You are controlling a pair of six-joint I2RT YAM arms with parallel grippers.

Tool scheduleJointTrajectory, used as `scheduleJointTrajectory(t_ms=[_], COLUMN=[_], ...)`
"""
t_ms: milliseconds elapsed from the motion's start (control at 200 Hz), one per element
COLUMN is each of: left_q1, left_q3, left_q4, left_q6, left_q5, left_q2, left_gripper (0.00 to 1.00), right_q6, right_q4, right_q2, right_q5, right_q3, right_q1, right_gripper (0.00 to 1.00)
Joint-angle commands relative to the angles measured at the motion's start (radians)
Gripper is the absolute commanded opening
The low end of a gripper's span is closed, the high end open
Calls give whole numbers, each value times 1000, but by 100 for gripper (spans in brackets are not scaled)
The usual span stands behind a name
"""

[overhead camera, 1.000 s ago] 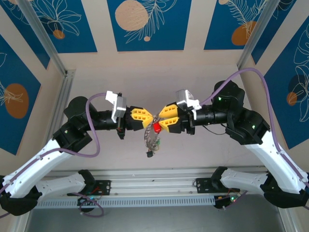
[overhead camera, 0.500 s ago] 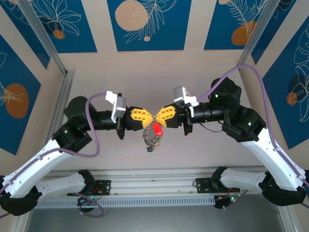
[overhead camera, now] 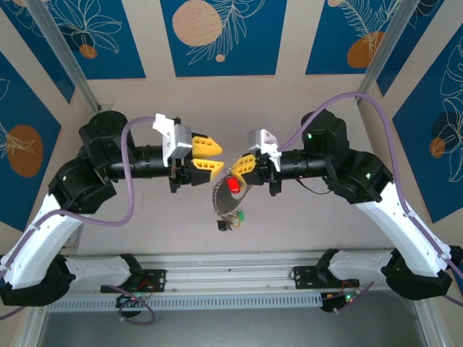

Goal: Put the keys on the keyring

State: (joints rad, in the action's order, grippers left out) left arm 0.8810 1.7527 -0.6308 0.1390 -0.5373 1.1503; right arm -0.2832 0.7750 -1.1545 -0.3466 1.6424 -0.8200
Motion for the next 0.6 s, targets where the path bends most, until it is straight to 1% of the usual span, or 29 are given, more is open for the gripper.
scheduleJointTrajectory(t_ms=[0, 125, 335, 435, 510, 560, 595], left_q1=[-4, -5, -5, -4, -5, -5, -5], left_q3=[61, 89, 104, 111, 112, 111, 112], left_q4=[-222, -276, -311, -323, -323, -326, -331], left_q6=[73, 81, 93, 98, 98, 100, 101], left_q5=[41, 46, 37, 27, 25, 28, 31], left_q2=[52, 83, 109, 118, 116, 114, 115], left_gripper=[35, 35, 34, 23, 21, 16, 15], right_q6=[-64, -88, -122, -129, -134, -138, -137], right_q4=[17, 32, 77, 90, 96, 98, 97], right_q2=[-6, -16, -33, -40, -45, -47, -47], right_q5=[22, 23, 35, 39, 47, 50, 50], right_q3=[63, 83, 118, 130, 132, 134, 135], right_q1=[-9, -22, -59, -70, -74, -76, -77], right_gripper=[0, 0, 0, 0, 0, 0, 0])
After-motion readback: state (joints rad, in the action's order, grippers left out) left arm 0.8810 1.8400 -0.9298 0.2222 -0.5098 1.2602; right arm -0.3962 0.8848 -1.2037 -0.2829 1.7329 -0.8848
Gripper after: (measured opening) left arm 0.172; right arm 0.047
